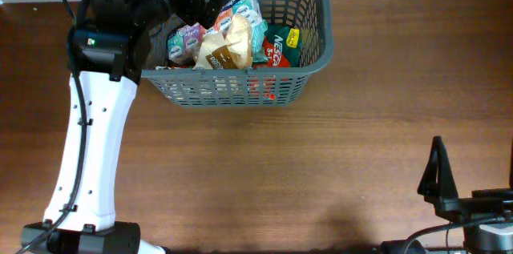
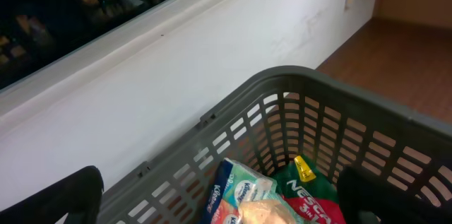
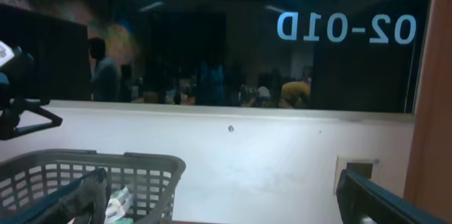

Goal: Pack container

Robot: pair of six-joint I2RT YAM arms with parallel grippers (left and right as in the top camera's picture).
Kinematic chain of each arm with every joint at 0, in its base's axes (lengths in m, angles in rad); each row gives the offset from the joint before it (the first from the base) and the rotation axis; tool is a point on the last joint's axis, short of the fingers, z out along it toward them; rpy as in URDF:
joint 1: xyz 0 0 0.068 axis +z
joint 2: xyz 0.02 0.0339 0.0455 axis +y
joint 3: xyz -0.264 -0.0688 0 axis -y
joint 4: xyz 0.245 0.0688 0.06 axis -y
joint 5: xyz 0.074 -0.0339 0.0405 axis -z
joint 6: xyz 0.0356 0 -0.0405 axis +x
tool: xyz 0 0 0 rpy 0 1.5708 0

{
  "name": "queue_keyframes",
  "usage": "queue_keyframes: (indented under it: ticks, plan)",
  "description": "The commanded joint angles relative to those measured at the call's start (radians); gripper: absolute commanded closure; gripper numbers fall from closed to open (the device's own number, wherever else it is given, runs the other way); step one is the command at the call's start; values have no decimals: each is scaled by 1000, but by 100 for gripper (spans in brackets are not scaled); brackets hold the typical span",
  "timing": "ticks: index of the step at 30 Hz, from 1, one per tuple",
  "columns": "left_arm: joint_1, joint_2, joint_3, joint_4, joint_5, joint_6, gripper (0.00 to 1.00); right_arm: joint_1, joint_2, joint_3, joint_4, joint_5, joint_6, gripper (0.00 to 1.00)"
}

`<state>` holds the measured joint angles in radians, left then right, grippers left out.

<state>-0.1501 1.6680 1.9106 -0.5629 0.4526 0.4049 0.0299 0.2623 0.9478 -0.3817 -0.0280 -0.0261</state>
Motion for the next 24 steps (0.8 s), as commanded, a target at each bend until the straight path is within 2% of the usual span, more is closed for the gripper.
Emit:
queue_keyframes:
  ticks: [1, 13, 24]
  plan:
    - [2, -11, 14, 2, -4, 13, 1, 8, -18, -51, -3, -30, 1, 1]
    - [2, -11, 14, 2, -4, 13, 1, 8, -180, -588, 335, -94, 1, 1]
    - [2, -11, 14, 2, -4, 13, 1, 8, -210, -840, 357, -96, 1, 1]
